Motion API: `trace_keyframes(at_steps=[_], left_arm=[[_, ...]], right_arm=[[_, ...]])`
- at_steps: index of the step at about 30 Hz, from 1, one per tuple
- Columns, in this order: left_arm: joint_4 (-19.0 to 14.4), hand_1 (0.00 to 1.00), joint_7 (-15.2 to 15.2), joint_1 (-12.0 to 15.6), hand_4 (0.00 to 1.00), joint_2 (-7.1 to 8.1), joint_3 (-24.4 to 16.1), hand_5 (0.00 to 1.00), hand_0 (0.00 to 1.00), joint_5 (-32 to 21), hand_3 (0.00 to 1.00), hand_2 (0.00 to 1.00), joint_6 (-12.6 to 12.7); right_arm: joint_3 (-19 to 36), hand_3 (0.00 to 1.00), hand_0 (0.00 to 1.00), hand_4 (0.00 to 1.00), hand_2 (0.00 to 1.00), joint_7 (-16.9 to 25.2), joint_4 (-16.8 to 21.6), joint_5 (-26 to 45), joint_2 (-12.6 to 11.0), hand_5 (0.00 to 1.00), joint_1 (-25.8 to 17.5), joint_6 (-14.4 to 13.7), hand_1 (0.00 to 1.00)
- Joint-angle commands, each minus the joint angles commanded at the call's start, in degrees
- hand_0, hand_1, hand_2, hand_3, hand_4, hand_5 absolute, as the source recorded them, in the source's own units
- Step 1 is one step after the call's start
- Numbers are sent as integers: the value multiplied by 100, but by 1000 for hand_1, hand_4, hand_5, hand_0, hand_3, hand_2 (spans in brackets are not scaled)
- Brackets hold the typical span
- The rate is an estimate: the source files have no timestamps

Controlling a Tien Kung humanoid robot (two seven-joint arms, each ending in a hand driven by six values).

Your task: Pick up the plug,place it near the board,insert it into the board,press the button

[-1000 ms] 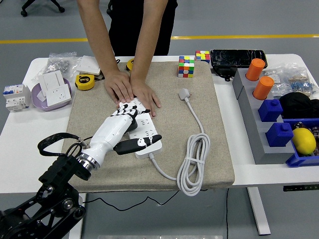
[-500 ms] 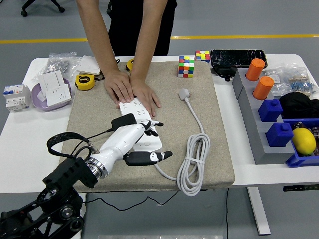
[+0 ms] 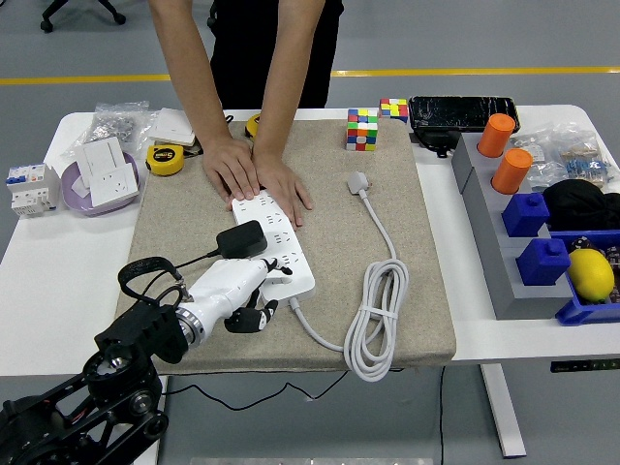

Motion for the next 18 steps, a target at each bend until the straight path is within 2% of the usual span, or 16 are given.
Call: trace_keyframes(at_steps=[18], left_arm=[[312,55,-22,-40,479,-32,84,23,131,193,788,158,-58]], right_arm=[[6,698,861,998,710,5,0,16,-5,663,11,-4,719]])
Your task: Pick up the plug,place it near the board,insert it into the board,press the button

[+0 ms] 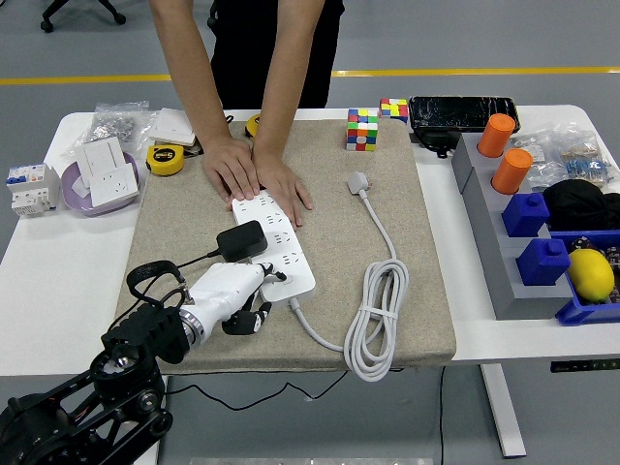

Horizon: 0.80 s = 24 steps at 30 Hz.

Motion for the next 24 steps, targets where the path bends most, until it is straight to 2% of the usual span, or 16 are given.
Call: trace_keyframes(at_steps=[18,23,24], left_arm=[[64,54,-48,-41,472,4,78,16,131,69,775,157,-49],[-187,54,-111,9,472,2,-75,16,131,53,775,157,-9],[-232,55,-119,17,462,2,-100,10,132,38,734,158,-4]], right_arm=[[19,697,861,998,711,-3,0,7,0,664,11,-3,719],[2,697,861,998,711,-2,0,27,5,664,10,-8,719],[-1,696,860,998,710,-1,0,30,6,664,9,-8,719]])
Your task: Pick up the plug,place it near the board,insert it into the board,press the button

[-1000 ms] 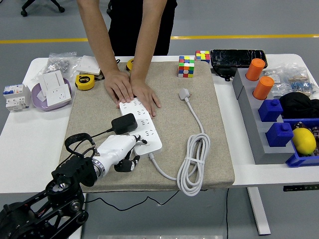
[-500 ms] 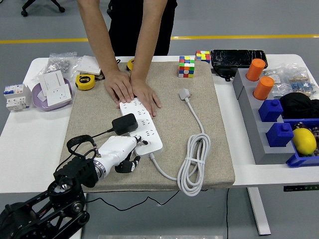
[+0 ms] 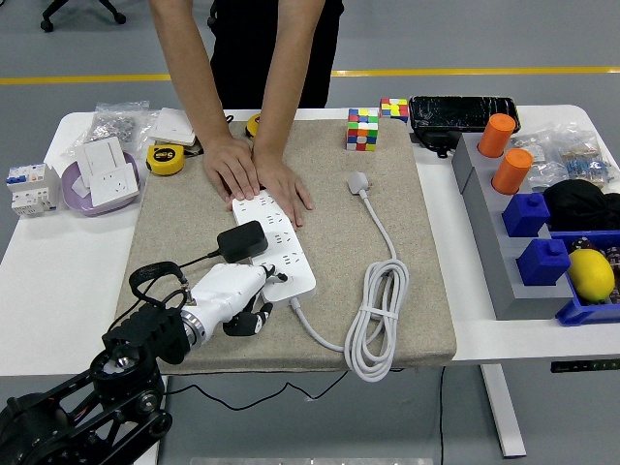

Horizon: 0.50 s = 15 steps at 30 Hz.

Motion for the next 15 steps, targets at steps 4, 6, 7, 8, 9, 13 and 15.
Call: trace_keyframes(at_steps=[4,6,7,8,9,13,15], left_arm=[[-503,55,-107,118,462,39,-216,10,132,-327,734,158,83],[-802,80,-253,249,526,28,-421,24,179,-558,613,175,169],[-911,80,-355,314,526,11,-529,24,179,-722,613,175,229],[-911,80,-480,382,526,-14,-634,24,179,-884,613,175,320],[-911,80,-600,448,526,-56,-726,24,179,-1034,613,175,413],[-763,496,-1507,799,887,-378,-1264,247,460,-1960,596,512,983],[-581,496,-1966,905,887,-488,-1435,247,460,-2482,596,512,1017]], right_arm=[[4,696,860,998,710,-1,0,-5,2,664,2,0,719],[13,696,861,998,711,-3,0,-9,4,664,2,-2,719],[10,696,861,998,711,-2,0,-6,4,664,1,-2,719],[15,696,861,998,711,-4,0,-11,4,664,0,-2,719],[18,696,861,998,711,-5,0,-16,5,664,-3,-3,719],[15,696,861,998,711,-10,0,-21,22,664,-21,-2,719],[-9,696,861,998,711,-3,0,-1,29,664,-23,-2,719]])
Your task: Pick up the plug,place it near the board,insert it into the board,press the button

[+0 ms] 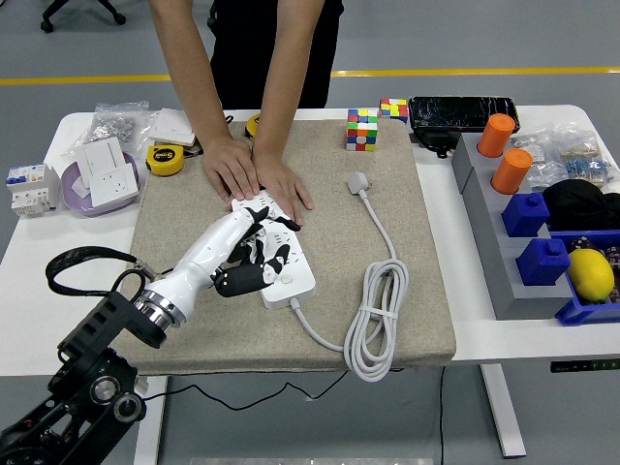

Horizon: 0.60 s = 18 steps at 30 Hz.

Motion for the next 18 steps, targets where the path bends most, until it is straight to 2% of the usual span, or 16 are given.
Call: trace_keyframes(at_steps=[2,3,6,10,14,15,18], left_arm=[[239,496,-351,91,887,-90,-74,247,460,-447,596,512,-6],[396,998,-486,165,998,-136,-145,594,998,-708,998,998,-78],[610,998,-680,290,998,-162,-239,594,998,-1424,998,998,-132],[682,998,-805,413,998,-160,-324,626,998,-2392,998,998,-30],[691,998,-796,455,998,-132,-292,626,998,-3314,998,998,-11],[695,980,-786,457,998,-128,-283,561,960,-3575,998,956,-7],[712,980,-599,441,998,-86,-248,561,960,-4283,998,956,16]], right_arm=[[-12,696,861,998,711,3,0,10,6,664,1,-2,719],[-24,696,860,998,711,5,0,21,8,665,2,-3,719],[-19,696,860,998,711,1,0,16,4,665,-8,-4,719],[12,696,860,998,711,-13,0,-16,-9,667,-22,-3,719],[1,696,860,998,711,-17,0,-13,-7,667,-21,-1,719],[-10,694,860,998,711,-14,0,-4,-7,667,-18,-1,719],[-68,694,860,998,711,0,0,51,-2,667,-7,-6,719]])
